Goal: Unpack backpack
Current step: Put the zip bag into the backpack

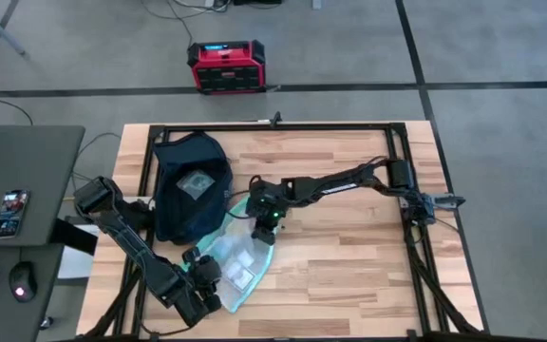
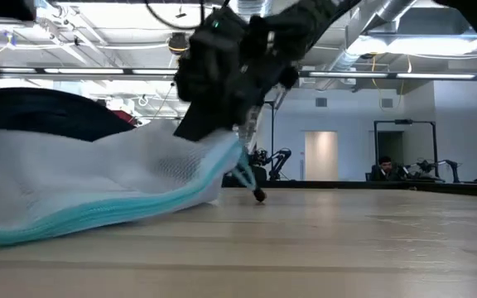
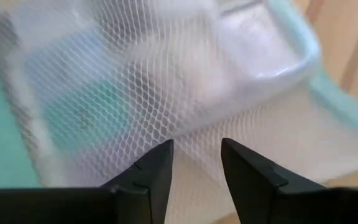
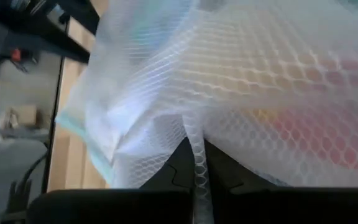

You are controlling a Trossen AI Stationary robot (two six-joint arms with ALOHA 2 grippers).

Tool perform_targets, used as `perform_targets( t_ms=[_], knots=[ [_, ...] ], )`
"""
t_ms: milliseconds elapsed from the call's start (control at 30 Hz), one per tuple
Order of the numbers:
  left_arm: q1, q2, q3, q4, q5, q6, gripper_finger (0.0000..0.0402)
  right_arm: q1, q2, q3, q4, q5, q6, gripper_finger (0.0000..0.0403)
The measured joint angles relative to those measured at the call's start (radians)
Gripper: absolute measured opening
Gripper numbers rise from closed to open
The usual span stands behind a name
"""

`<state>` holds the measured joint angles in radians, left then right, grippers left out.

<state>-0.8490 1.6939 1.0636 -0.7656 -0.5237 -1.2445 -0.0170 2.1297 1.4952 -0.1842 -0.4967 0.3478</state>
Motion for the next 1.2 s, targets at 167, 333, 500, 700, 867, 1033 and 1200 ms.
perform_targets(
  t_ms=[167, 333, 500, 700, 867, 1033, 1200],
  knots=[
    [0.0, -0.034, 0.161, -0.262, -0.073, -0.03, 0.0116, 0.001, -0.125, 0.0, -0.15, 0.065, -0.103, 0.0001],
    [0.001, -0.135, 0.258, -0.481, -0.193, -0.103, 0.0116, -0.006, -0.265, 0.0, -0.218, 0.11, -0.148, 0.0],
    [0.017, -0.287, 0.263, -0.69, -0.308, -0.241, 0.0116, -0.017, -0.391, 0.0, -0.255, 0.15, -0.17, 0.0],
    [0.104, -0.412, 0.219, -0.791, -0.243, -0.215, 0.0116, -0.032, -0.506, 0.0, -0.268, 0.186, -0.176, 0.0],
    [0.179, -0.439, 0.09, -0.724, -0.165, -0.142, 0.0116, -0.053, -0.572, 0.0, -0.267, 0.191, -0.176, 0.0],
    [0.219, -0.438, -0.099, -0.583, -0.152, -0.173, 0.0116, -0.07, -0.655, 0.0, -0.259, 0.191, -0.172, 0.0],
    [0.26, -0.437, -0.255, -0.46, -0.238, -0.3, 0.0116, -0.084, -0.721, 0.001, -0.26, 0.19, -0.172, 0.0]
  ],
)
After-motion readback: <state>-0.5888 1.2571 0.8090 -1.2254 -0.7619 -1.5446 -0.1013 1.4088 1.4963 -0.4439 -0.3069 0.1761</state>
